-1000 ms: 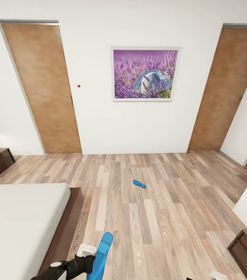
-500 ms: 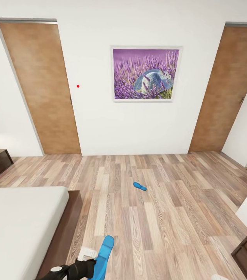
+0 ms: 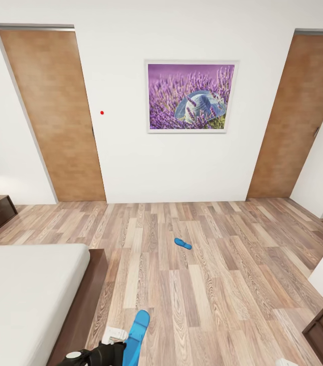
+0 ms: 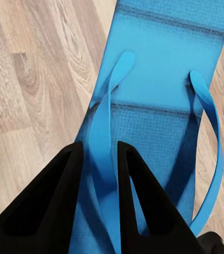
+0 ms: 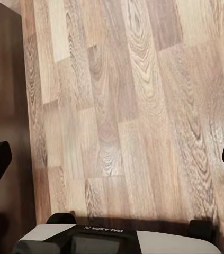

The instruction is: In the bedroom, move the book from the bed onto either nightstand, and place the two sandals side by side next to the bed.

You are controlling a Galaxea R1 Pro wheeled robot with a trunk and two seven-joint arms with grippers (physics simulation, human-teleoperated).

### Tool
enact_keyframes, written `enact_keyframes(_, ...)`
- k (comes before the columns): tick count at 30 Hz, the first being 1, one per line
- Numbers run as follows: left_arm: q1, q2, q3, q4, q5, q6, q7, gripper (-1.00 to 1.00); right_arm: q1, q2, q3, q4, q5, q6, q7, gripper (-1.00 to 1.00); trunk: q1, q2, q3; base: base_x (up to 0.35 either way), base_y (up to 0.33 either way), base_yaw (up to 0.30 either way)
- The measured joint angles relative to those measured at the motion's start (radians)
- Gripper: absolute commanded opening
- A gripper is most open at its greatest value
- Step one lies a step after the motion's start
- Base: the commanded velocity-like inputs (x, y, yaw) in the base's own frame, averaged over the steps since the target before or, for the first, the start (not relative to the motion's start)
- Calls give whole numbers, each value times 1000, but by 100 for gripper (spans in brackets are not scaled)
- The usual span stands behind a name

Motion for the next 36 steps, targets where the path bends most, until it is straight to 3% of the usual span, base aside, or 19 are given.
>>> enact_keyframes(36,0,-2,-1,0,-1,1,0,-100,0,0,1,0,0,0,0,100,-1,0,-1,303,0,15)
